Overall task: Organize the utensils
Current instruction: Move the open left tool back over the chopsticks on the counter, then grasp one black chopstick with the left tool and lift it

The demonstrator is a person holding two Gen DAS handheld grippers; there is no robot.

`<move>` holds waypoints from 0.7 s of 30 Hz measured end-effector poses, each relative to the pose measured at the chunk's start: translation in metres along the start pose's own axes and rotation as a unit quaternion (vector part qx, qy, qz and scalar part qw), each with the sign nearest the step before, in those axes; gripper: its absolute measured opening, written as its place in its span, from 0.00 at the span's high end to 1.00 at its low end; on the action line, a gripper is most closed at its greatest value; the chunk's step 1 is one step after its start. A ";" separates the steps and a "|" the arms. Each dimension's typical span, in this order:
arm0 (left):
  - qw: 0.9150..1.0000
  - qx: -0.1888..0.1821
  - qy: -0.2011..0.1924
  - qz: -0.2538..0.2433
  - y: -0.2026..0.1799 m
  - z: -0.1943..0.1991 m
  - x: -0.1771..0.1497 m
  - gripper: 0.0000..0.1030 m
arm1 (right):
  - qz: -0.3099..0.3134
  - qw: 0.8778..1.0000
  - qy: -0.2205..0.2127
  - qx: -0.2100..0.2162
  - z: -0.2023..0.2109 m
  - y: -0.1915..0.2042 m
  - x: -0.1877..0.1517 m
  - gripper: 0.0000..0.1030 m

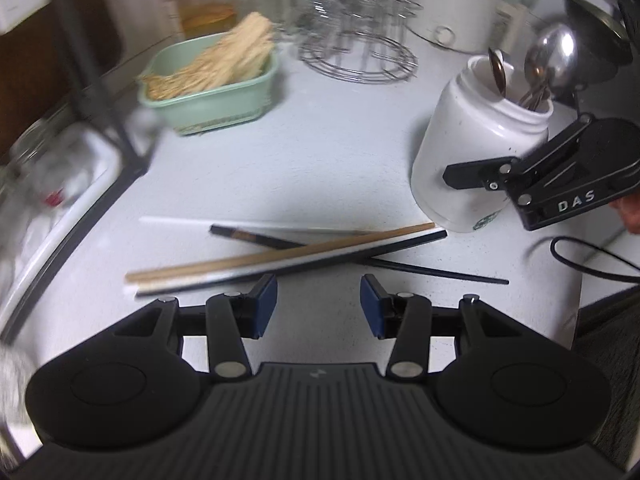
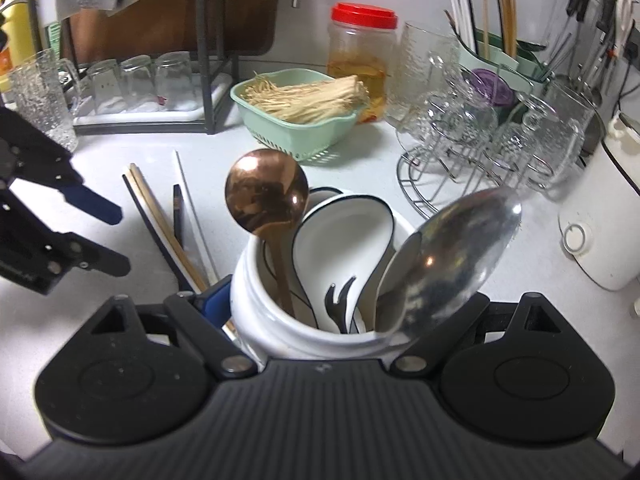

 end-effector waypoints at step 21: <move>0.990 -0.043 0.074 -0.116 -0.005 -0.042 0.012 0.49 | -0.082 0.996 0.021 -0.035 0.009 -0.023 -0.017 0.11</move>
Point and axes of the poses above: each gripper's, at about its wrist camera, not at the fingertips, and z roughly against the way its jaws point, y to its left, x to its top, the point moved 7 cm from there along -z, roughly the way its jaws point, and after that the axes turned 2 degrees about y, right-handed, at the moved point
